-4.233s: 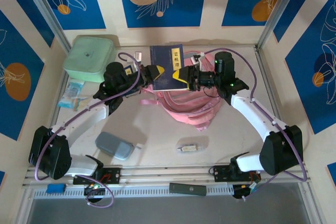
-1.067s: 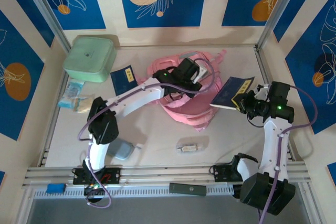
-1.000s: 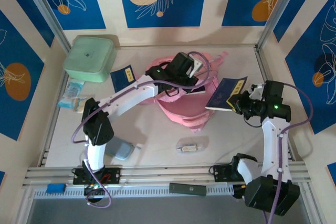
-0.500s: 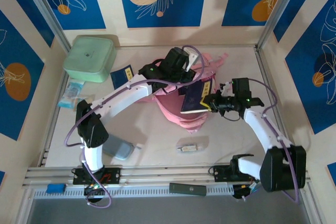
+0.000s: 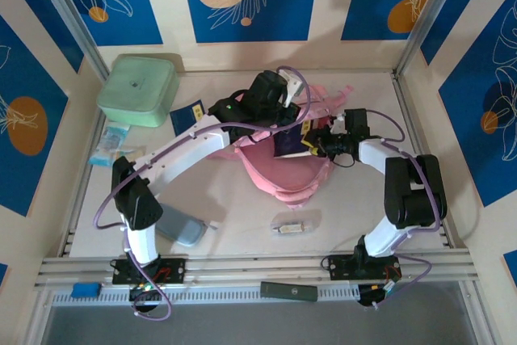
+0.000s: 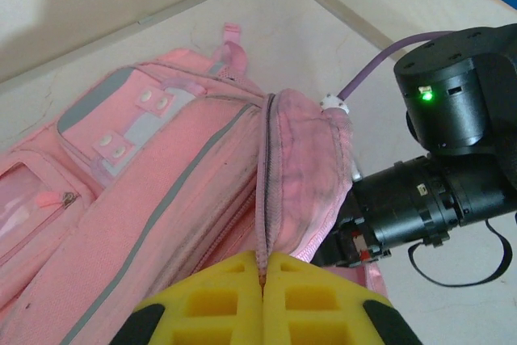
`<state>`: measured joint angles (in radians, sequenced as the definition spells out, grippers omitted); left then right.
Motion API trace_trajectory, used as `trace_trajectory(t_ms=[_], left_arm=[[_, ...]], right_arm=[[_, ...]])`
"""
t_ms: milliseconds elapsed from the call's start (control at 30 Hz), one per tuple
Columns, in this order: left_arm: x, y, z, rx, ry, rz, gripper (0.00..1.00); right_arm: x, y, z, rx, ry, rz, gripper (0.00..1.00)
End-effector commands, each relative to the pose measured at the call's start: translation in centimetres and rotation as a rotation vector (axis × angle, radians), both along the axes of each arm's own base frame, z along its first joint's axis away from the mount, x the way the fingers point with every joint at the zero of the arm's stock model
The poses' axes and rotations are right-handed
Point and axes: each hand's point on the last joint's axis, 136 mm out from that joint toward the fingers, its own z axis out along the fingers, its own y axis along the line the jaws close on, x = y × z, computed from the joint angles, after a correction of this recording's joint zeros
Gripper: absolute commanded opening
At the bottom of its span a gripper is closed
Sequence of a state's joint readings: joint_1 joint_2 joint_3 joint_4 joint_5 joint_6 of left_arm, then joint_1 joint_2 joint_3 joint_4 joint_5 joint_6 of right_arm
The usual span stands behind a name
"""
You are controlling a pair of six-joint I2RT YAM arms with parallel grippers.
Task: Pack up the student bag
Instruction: Place the book in the student bag, then close the student bag at the center of the table.
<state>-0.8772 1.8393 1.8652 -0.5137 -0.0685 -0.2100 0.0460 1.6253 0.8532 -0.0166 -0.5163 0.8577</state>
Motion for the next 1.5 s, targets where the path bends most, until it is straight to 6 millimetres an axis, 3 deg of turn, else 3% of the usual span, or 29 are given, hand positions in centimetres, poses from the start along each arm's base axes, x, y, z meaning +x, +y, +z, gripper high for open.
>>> trace_trajectory(t_ms=[0, 233, 433, 600, 700, 833, 967, 1067, 1200, 1367, 1467], left_arm=[[-0.5, 0.7, 7.2, -0.148, -0.130, -0.009, 0.00], [-0.7, 0.4, 7.2, -0.158, -0.124, -0.021, 0.00], [-0.7, 0.3, 7.2, -0.158, -0.122, -0.024, 0.00], [-0.9, 0.4, 7.0, -0.154, -0.112, -0.027, 0.00], [-1.1, 0.7, 7.3, -0.153, -0.116, -0.026, 0.00], [-1.2, 0.8, 6.8, -0.137, -0.108, -0.028, 0.00], [-1.1, 1.1, 6.6, -0.124, -0.114, -0.018, 0.00], [-1.0, 1.2, 6.3, -0.115, -0.113, -0.017, 0.00], [-1.3, 0.8, 5.5, -0.114, -0.084, -0.036, 0.01], [-2.1, 0.6, 4.2, -0.109, -0.033, -0.064, 0.17], [-3.3, 0.6, 4.4, -0.134, 0.016, -0.097, 0.33]], right_arm=[[-0.7, -1.3, 1.1, -0.020, -0.026, -0.002, 0.37], [-5.9, -3.7, 0.6, -0.214, 0.073, -0.077, 0.39], [-8.0, -1.0, 0.3, -0.180, 0.095, -0.069, 0.27], [-5.8, 0.7, -0.9, -0.197, 0.080, -0.078, 0.09], [-3.1, 0.0, -1.1, -0.282, 0.017, -0.121, 0.00], [0.8, -1.2, -0.4, -0.375, -0.092, -0.179, 0.00], [1.9, -1.3, -0.3, -0.395, -0.119, -0.171, 0.00], [0.8, -0.3, 0.0, -0.347, -0.131, -0.114, 0.00], [-2.5, -0.2, 1.1, -0.332, -0.151, -0.058, 0.02], [-6.7, -2.3, 3.1, -0.392, -0.158, -0.051, 0.08], [-8.6, -4.3, 5.3, -0.436, -0.180, -0.099, 0.12]])
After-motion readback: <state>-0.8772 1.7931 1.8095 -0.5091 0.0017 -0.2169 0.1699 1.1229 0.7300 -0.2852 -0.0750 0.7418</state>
